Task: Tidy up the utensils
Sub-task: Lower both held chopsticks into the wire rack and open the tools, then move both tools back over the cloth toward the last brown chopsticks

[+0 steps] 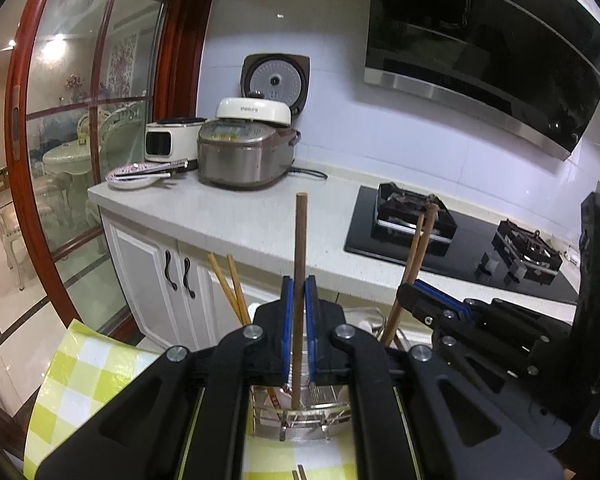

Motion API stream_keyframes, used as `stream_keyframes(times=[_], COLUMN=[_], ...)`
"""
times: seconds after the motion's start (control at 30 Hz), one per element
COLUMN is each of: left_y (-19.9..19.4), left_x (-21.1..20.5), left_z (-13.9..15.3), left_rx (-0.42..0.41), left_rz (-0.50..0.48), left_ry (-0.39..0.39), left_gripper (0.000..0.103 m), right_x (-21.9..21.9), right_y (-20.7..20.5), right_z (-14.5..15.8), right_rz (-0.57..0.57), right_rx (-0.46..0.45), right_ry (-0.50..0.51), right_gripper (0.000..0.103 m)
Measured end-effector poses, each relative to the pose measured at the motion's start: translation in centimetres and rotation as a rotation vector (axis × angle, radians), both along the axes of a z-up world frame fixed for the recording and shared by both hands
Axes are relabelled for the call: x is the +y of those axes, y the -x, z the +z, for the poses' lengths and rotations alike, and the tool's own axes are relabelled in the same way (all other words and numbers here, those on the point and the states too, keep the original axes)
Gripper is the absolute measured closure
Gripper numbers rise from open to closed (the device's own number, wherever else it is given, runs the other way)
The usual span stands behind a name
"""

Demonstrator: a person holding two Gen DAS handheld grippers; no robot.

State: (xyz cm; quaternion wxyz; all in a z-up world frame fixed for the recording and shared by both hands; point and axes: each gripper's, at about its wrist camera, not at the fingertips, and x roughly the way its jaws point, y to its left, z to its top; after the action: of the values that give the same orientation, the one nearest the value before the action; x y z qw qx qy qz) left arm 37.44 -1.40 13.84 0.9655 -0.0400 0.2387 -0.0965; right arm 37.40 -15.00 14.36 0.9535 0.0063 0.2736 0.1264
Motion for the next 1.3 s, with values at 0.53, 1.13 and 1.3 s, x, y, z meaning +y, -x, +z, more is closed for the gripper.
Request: stream_keyframes(times=[0.53, 1.13, 1.3], left_y=[5.1, 17.5, 17.5], left_x=[2.7, 4.7, 3.5], left_z=[0.2, -8.2, -10.2], left_rx=[-0.014, 0.134, 0.165], left_rz=[0.049, 0.053, 0.041], left_ry=[-0.025, -0.003, -0.013], left_gripper=[0.074, 0.074, 0.074], right_x=[-3.6, -9.8, -8.9], right_y=[5.2, 18.4, 19.5], right_z=[-0.4, -7.8, -10.8], right_rz=[-0.058, -0.139, -0.154], right_rx=[-0.002, 0.131, 0.167], right_ry=[0.008, 0.022, 0.008], right_gripper=[0.043, 0.032, 0.032])
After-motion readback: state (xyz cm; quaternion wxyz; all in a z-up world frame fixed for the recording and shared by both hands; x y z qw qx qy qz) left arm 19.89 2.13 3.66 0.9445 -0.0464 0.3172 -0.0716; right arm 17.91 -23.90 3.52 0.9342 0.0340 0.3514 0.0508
